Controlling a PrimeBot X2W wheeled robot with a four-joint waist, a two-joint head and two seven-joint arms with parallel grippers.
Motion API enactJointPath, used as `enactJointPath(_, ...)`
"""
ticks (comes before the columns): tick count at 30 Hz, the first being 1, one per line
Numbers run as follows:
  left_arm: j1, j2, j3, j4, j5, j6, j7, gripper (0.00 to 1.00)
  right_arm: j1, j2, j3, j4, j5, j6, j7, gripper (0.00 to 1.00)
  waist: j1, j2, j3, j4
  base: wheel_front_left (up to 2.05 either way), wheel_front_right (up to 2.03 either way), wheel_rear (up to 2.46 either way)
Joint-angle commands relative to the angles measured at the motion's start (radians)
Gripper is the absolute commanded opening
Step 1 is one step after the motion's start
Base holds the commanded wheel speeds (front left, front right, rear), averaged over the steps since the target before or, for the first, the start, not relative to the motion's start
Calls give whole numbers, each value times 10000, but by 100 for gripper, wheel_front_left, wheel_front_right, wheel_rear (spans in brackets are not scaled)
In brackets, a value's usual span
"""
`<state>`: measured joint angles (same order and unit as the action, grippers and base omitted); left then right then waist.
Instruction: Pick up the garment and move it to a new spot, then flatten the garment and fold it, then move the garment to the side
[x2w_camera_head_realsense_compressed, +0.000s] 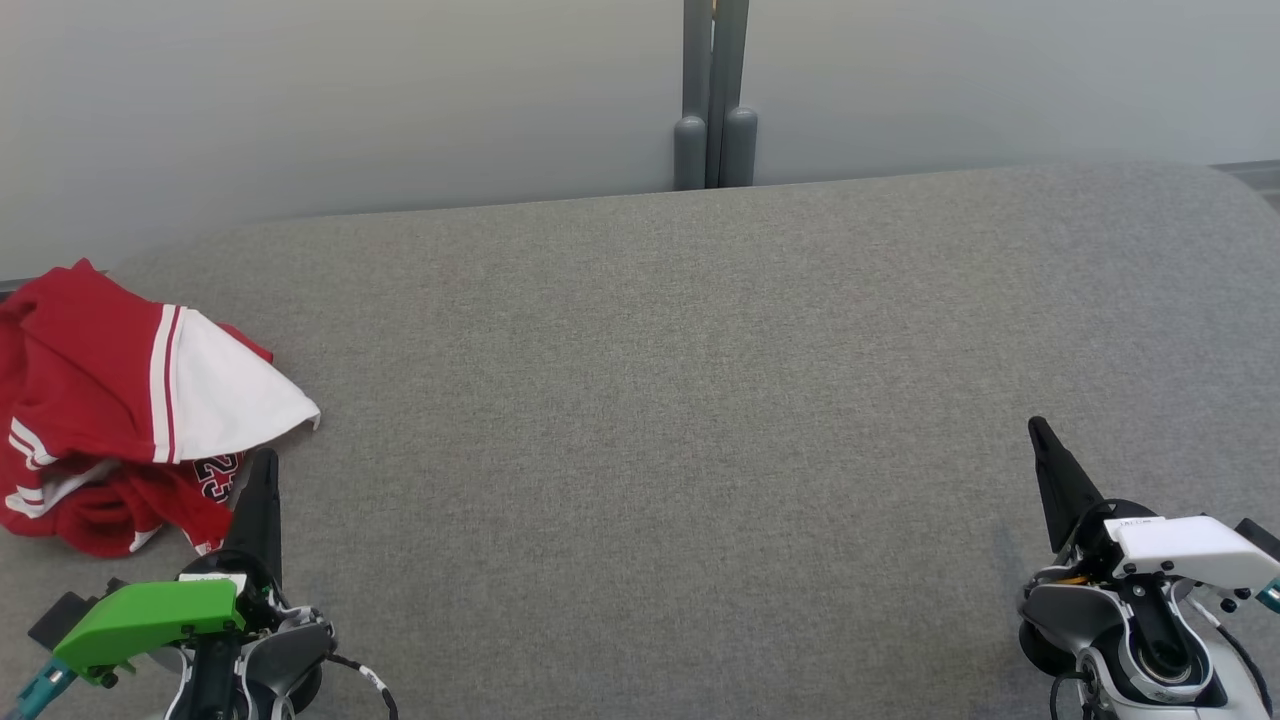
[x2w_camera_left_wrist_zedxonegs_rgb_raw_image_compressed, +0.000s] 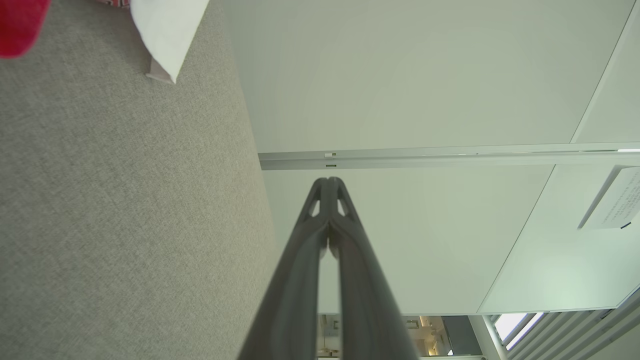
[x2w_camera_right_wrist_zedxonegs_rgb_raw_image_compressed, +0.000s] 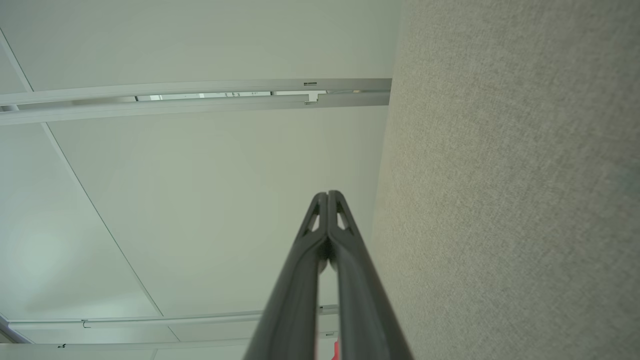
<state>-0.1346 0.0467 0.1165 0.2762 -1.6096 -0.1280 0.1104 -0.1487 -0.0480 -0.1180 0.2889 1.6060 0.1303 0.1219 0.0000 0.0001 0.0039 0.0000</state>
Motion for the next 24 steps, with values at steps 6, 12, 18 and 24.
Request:
enactJointPath(6,-124,73,-5,-18,7,-63,-10,0,-62,-45,-18,-32,37,8,13,0,0,-1,0,0,0,0,0)
enactJointPath(12,-124,73,-5,-19,7,-65,-10,0,-62,-45,-18,-32,37,8,13,0,0,-1,0,0,0,0,0)
enactJointPath(18,-124,73,-5,-19,7,-63,-10,0,-62,-45,-18,-32,37,8,13,0,0,-1,0,0,0,0,0)
enactJointPath(24,-124,73,-5,-19,7,-63,-10,0,-62,-45,-18,-32,37,8,13,0,0,-1,0,0,0,0,0)
